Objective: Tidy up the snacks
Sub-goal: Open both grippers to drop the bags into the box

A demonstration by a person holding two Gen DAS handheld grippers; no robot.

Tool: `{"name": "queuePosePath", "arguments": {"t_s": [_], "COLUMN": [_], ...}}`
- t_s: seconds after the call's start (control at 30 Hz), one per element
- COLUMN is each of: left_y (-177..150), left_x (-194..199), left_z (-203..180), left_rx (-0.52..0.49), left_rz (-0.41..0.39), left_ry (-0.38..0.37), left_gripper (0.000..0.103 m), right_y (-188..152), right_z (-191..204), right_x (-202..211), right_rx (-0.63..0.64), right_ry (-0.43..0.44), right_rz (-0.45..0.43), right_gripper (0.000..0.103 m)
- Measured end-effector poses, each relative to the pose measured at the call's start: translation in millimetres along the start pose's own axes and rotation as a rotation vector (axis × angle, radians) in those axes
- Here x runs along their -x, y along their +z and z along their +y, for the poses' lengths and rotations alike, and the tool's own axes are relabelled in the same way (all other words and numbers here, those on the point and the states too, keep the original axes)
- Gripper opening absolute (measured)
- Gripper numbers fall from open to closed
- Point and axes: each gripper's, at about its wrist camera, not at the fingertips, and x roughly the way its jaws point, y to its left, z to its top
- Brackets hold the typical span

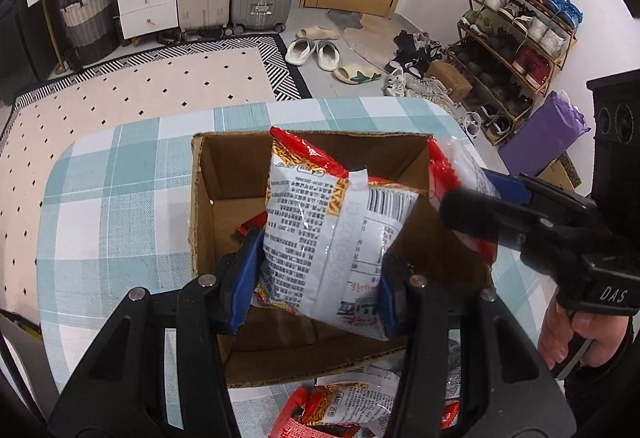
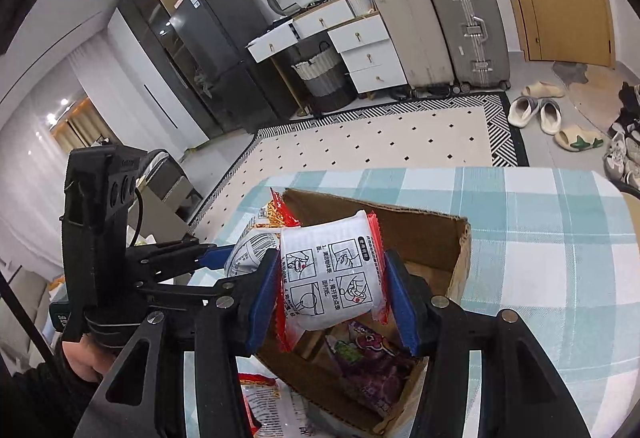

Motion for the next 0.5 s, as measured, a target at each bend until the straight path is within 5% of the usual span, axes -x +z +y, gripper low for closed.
{"name": "queuePosePath", "arguments": {"t_s": [0.37,0.5], "left_y": [-10.2,-20.2], "left_x": [0.8,24.3], "left_z": [8.8,4.8], "left_rx": [-0.022,-0.006], "left_rz": [-0.015,-0.052], "left_ry": [0.044,0.047], "left_gripper": [0.049,0.065], "right_y": [-7.9,-10.1], "right_z": [-2.7,6.1], "right_x": [-3.4,14.9], "right_rx": [0.013,0.031], "right_ry": [-0.009,-0.002], "right_rz": [-0.006,-0.041], "right_gripper": [0.064,0.067]}}
